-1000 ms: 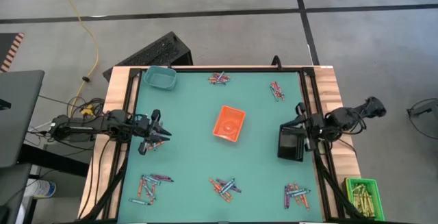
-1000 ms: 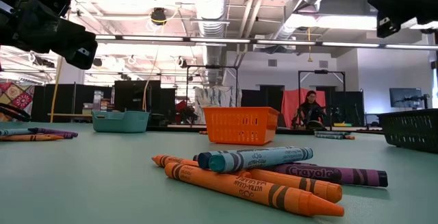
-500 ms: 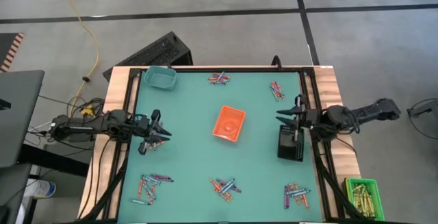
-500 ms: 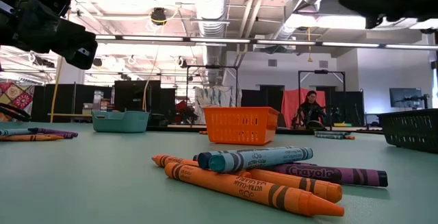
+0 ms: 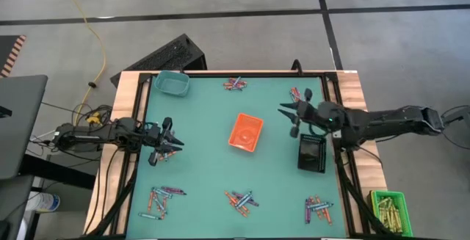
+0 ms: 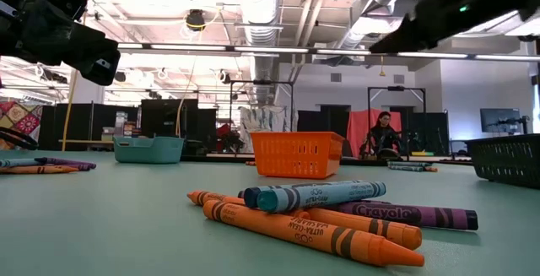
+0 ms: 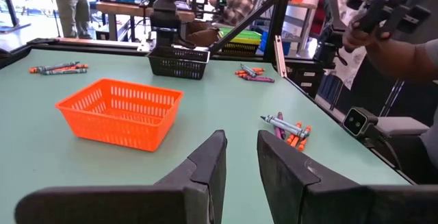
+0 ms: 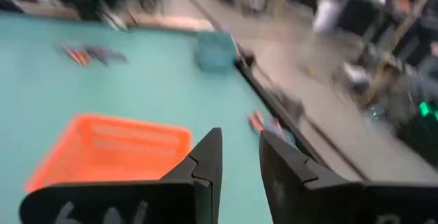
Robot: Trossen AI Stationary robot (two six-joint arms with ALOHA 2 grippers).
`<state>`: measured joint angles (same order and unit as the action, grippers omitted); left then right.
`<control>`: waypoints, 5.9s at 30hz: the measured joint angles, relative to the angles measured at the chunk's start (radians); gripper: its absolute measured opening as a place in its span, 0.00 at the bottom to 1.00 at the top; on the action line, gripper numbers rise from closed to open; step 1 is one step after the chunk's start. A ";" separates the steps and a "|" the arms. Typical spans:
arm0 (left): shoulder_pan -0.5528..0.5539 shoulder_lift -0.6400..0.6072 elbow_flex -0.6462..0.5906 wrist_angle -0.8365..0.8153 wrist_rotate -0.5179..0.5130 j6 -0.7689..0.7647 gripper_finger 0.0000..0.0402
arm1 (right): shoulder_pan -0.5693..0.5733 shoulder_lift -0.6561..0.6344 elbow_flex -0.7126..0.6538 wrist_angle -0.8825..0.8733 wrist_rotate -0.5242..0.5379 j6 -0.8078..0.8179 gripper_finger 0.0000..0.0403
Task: Sort crayons
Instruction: Put the blue crayon into the blue bin
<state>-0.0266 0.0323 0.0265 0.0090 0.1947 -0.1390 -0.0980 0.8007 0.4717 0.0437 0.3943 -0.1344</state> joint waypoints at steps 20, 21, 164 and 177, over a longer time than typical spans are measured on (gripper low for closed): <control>0.000 0.000 0.000 0.000 0.000 0.000 0.18 | -0.447 0.368 0.268 -0.524 -0.123 0.083 0.44; 0.000 0.000 0.000 0.000 0.000 0.000 0.18 | -0.459 0.377 0.268 -0.537 -0.134 0.082 0.43; 0.000 0.000 0.000 0.000 -0.004 0.000 0.18 | -0.534 0.659 0.352 -0.573 -0.320 0.163 0.01; 0.000 0.000 0.000 0.000 -0.004 0.000 0.18 | -0.383 0.659 0.389 -0.556 -0.317 0.134 0.01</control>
<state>-0.0265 0.0323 0.0265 0.0090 0.1909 -0.1388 -0.4805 1.4593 0.8606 -0.5123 0.0769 -0.0006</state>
